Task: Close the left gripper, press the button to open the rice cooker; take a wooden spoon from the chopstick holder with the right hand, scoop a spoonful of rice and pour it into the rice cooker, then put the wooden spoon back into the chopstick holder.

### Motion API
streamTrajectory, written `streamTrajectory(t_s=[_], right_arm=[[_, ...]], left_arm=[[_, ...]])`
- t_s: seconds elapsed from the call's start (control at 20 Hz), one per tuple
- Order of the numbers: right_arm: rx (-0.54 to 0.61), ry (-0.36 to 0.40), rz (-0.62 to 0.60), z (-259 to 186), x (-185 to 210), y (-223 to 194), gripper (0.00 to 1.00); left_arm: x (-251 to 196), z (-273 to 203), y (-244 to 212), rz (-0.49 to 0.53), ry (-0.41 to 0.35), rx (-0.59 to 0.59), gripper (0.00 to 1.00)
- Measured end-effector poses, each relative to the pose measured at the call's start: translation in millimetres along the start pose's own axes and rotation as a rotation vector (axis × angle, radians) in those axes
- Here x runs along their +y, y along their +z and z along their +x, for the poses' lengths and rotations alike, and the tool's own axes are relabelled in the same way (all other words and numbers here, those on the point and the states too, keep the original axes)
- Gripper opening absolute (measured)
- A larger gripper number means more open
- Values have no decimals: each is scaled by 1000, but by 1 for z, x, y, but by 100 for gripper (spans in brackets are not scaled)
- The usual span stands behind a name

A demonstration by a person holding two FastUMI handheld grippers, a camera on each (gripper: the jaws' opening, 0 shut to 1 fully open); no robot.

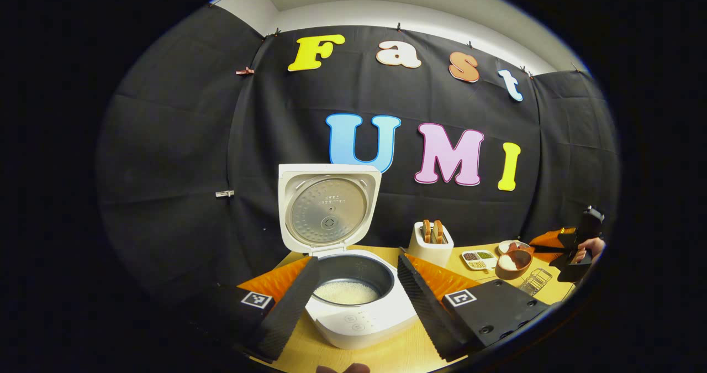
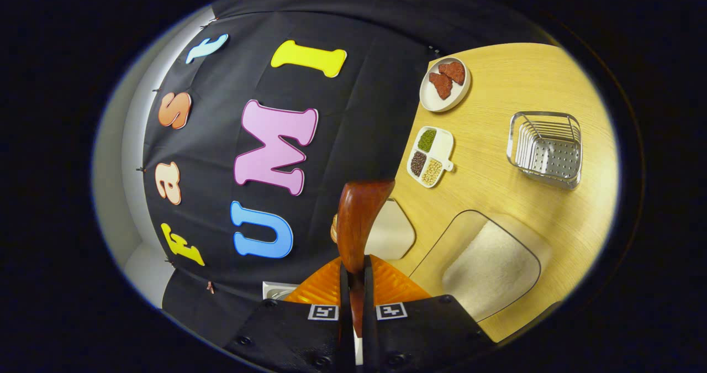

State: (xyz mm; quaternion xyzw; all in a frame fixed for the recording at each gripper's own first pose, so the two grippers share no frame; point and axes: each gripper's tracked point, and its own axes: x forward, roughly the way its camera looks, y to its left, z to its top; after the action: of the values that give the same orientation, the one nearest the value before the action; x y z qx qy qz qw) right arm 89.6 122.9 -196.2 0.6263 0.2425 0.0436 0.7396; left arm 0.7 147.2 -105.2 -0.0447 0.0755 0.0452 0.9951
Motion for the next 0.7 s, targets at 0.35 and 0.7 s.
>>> streamTrajectory(t_s=[0.35,0.7], right_arm=[[74,77,26,15,86,-58,10],[140,143,-29,47,153,-138,10]], left_arm=[[18,-6,-5,-14,41,-3,98],[35,-16,-15,-46,69,10,96]])
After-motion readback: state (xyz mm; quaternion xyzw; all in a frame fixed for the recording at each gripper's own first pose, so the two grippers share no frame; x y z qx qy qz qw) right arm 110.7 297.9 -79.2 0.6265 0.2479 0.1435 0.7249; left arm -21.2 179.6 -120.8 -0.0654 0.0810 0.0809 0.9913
